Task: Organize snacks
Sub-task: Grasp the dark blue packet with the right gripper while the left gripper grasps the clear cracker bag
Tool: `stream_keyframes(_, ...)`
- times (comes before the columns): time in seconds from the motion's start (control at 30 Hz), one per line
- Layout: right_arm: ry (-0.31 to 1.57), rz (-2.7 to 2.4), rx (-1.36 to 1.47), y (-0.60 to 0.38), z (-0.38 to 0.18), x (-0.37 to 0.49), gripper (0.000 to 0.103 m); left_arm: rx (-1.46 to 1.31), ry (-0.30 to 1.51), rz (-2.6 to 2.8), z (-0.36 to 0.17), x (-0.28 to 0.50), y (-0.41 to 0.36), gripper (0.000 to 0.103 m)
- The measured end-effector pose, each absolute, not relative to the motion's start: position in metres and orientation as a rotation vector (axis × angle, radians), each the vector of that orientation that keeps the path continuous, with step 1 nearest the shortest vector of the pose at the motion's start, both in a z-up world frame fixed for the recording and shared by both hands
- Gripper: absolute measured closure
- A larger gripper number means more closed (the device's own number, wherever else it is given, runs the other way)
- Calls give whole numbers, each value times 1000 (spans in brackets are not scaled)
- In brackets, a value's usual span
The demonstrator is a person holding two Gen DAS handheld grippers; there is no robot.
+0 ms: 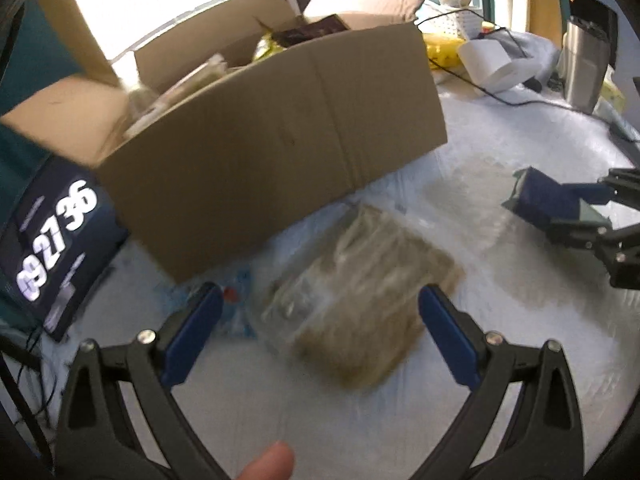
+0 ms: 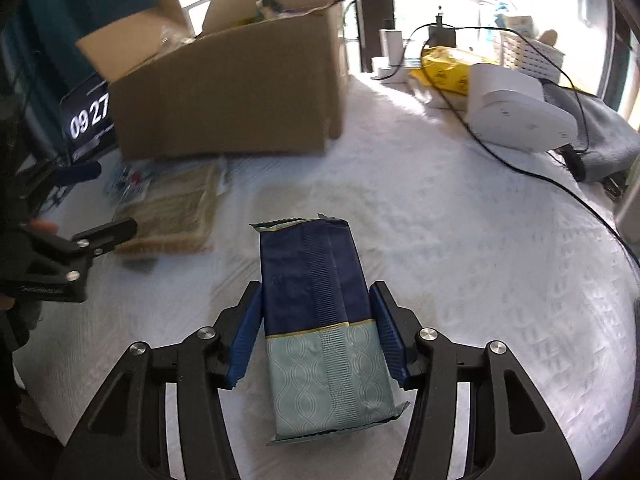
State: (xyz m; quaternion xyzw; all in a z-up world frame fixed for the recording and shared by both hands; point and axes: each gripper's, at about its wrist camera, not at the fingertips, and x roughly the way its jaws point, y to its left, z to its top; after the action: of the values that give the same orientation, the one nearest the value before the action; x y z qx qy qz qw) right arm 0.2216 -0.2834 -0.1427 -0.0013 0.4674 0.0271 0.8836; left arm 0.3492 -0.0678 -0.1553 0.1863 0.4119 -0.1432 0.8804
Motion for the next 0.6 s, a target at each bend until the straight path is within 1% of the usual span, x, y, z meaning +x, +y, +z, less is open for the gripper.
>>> stream_keyframes(0.13, 963, 54, 28, -296, -138, 233, 46, 351, 903, -381, -162, 378, -71, 4)
stream_keyframes(0.23, 956, 54, 35, -302, -136, 239, 46, 337, 969, -426, -171, 391, -73, 4)
stream_keyframes(0.47, 958, 50, 38, -305, -140, 240, 46, 266, 1032, -519, -175, 370, -72, 4)
stream_keyframes(0.6, 959, 62, 39, -306, -142, 238, 46, 304, 1061, -557, -177, 342, -78, 4)
